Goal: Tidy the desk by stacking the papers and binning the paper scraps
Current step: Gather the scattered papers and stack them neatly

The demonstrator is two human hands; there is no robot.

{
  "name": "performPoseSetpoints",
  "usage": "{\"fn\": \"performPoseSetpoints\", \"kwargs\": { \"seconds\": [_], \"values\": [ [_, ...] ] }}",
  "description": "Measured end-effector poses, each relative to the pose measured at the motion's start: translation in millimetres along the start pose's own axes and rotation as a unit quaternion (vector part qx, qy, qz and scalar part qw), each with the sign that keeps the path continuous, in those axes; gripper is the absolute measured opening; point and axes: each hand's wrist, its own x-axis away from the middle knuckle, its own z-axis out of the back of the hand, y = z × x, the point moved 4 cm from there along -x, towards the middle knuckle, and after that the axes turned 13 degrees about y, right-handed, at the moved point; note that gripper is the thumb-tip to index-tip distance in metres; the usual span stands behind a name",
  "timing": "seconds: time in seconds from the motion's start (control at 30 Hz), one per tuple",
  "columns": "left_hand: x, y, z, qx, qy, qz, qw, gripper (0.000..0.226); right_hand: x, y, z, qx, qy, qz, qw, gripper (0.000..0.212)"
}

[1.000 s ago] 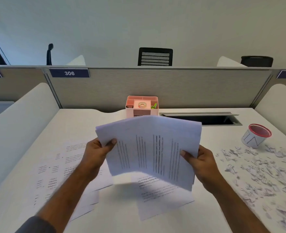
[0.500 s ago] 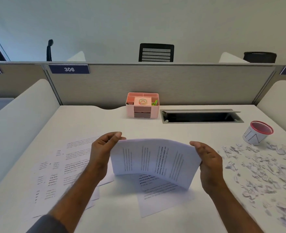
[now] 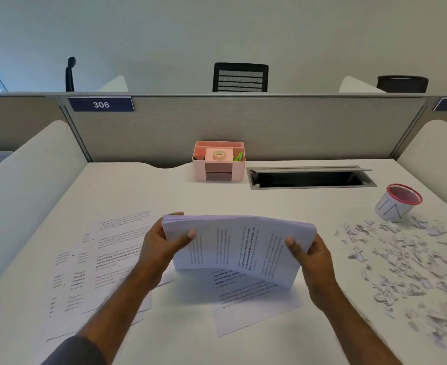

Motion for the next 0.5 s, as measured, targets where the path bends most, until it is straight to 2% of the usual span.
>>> {"fn": "performPoseSetpoints", "kwargs": {
  "seconds": [0.1, 0.3, 0.5],
  "values": [
    [6.2, -30.4, 3.8, -0.062, -0.03, 0.024, 0.997, 0.047, 8.5, 23.0, 4.0, 0.049, -0.023, -0.02, 0.998, 0.023],
    [4.2, -44.6, 10.4, -0.112, 0.019, 0.069, 0.991, 0.015, 11.5, 24.5, 5.0, 0.054, -0.028, -0.049, 0.997, 0.011],
    [-15.3, -9.6, 8.7, -0.071, 0.022, 0.05, 0.996, 0.038, 1.7, 12.9, 0.5, 0.008, -0.018, -0.109, 0.994, 0.01]
  ]
}}
